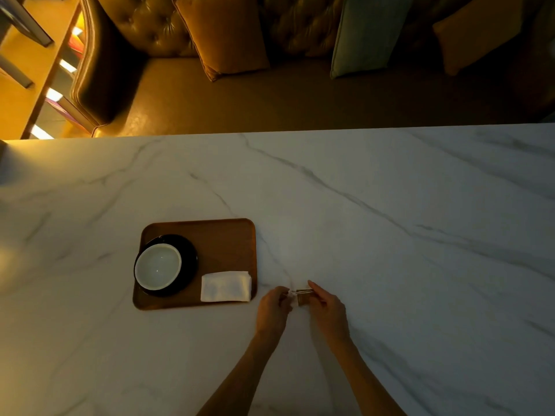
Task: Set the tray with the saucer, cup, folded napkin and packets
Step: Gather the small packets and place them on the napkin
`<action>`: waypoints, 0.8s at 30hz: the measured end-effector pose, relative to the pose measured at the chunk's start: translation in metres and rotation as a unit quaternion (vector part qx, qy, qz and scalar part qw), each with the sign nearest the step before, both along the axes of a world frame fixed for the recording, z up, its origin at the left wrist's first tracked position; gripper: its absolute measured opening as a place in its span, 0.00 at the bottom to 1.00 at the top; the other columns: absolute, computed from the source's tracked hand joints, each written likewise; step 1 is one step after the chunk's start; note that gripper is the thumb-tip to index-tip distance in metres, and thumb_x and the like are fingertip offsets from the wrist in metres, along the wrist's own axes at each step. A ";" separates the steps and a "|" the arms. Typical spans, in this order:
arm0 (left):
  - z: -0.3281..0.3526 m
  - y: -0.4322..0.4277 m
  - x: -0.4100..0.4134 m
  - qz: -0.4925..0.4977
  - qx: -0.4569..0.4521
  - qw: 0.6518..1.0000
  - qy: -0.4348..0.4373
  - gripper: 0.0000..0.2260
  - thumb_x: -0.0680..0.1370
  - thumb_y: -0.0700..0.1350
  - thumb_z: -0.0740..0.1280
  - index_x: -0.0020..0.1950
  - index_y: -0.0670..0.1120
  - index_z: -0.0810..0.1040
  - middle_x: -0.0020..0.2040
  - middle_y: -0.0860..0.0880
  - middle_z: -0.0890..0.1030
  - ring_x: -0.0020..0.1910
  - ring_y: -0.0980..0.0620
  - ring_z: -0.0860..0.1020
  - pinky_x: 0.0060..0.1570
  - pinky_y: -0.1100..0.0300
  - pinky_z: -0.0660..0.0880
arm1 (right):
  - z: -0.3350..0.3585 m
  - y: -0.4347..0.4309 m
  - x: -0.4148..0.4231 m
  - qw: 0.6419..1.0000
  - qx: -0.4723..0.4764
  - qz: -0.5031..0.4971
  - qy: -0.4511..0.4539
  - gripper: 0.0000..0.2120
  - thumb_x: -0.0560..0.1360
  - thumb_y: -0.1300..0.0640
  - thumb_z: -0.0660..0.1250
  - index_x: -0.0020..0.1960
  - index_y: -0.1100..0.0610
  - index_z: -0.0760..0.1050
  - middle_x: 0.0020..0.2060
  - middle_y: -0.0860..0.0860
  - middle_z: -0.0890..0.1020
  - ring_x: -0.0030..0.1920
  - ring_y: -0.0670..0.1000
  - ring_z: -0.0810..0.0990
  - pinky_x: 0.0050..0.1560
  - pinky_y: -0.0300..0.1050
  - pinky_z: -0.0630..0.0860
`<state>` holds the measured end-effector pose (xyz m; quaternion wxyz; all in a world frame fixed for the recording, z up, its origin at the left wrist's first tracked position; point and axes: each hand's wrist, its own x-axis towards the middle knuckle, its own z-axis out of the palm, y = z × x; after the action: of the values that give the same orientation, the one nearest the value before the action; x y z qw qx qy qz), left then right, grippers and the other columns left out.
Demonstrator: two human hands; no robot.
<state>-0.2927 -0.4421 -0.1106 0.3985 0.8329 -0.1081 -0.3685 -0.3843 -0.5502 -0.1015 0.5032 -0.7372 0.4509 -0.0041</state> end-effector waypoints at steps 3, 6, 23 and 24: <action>0.005 0.012 0.005 0.031 -0.031 0.994 0.097 0.04 0.78 0.42 0.68 0.44 0.48 0.80 0.37 0.46 0.82 0.34 0.53 0.80 0.39 0.58 0.79 | 0.010 -0.009 -0.007 0.999 0.045 0.010 0.004 0.16 0.76 0.61 0.66 0.63 0.56 0.76 0.57 0.53 0.82 0.55 0.46 0.80 0.58 0.36 0.74; 0.015 0.032 0.007 0.085 -0.084 0.975 0.189 0.02 0.74 0.40 0.72 0.41 0.46 0.82 0.34 0.46 0.82 0.32 0.53 0.81 0.37 0.60 0.81 | 0.022 -0.009 -0.017 0.996 0.078 0.033 0.004 0.16 0.75 0.60 0.67 0.63 0.54 0.77 0.57 0.51 0.82 0.54 0.45 0.79 0.55 0.32 0.73; 0.089 0.116 -0.017 0.174 -0.192 0.901 0.347 0.07 0.78 0.41 0.68 0.51 0.38 0.80 0.45 0.41 0.84 0.39 0.50 0.82 0.43 0.60 0.79 | 0.103 0.057 -0.040 0.978 0.176 0.043 -0.099 0.18 0.76 0.64 0.66 0.65 0.55 0.75 0.53 0.52 0.82 0.50 0.45 0.83 0.47 0.36 0.80; 0.092 0.120 -0.018 0.181 -0.199 0.896 0.353 0.07 0.78 0.41 0.67 0.51 0.38 0.80 0.44 0.41 0.84 0.38 0.51 0.81 0.42 0.60 0.79 | 0.107 0.061 -0.041 0.977 0.179 0.047 -0.102 0.18 0.76 0.63 0.66 0.64 0.54 0.75 0.53 0.52 0.83 0.50 0.45 0.83 0.47 0.37 0.80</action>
<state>-0.3112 -0.3220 -0.0185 0.6276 0.5564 0.1213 -0.5309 -0.4252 -0.4889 0.0057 0.6699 -0.6513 0.3556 0.0246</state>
